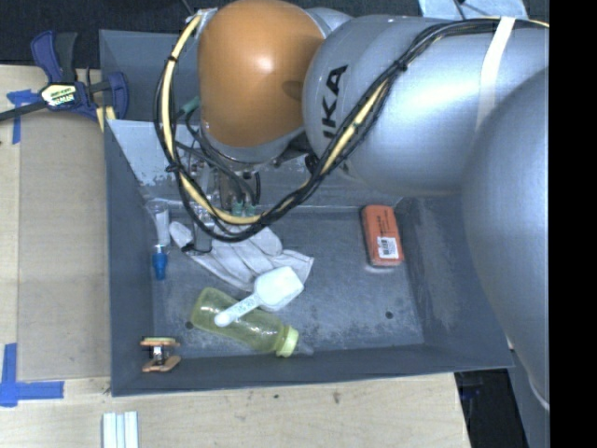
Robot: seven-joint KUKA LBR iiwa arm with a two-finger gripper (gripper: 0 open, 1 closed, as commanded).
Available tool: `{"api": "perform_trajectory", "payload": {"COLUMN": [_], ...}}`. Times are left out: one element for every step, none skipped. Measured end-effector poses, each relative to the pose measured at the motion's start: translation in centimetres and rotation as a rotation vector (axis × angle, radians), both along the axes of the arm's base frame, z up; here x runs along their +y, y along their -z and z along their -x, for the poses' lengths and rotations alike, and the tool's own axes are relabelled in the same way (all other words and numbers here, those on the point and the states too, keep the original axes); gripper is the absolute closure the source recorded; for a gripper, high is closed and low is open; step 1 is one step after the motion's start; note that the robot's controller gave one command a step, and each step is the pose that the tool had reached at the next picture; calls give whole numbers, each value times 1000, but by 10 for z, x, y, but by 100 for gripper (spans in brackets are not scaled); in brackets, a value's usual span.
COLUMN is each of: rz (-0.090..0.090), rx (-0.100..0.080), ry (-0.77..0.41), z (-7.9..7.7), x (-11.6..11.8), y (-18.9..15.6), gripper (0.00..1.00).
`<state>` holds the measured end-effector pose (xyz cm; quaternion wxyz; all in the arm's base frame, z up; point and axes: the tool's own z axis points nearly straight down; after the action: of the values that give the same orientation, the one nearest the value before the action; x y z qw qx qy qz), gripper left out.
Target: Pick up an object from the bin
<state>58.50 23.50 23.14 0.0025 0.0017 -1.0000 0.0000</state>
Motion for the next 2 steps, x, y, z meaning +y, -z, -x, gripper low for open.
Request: {"api": "perform_trajectory", "payload": {"rz": [-2, -3], "rx": [-8, -14], "ry": [3, -36], "z": [-1, -5], "x": [-1, -11], "y": [-5, 44], "gripper": [0, 0]}}
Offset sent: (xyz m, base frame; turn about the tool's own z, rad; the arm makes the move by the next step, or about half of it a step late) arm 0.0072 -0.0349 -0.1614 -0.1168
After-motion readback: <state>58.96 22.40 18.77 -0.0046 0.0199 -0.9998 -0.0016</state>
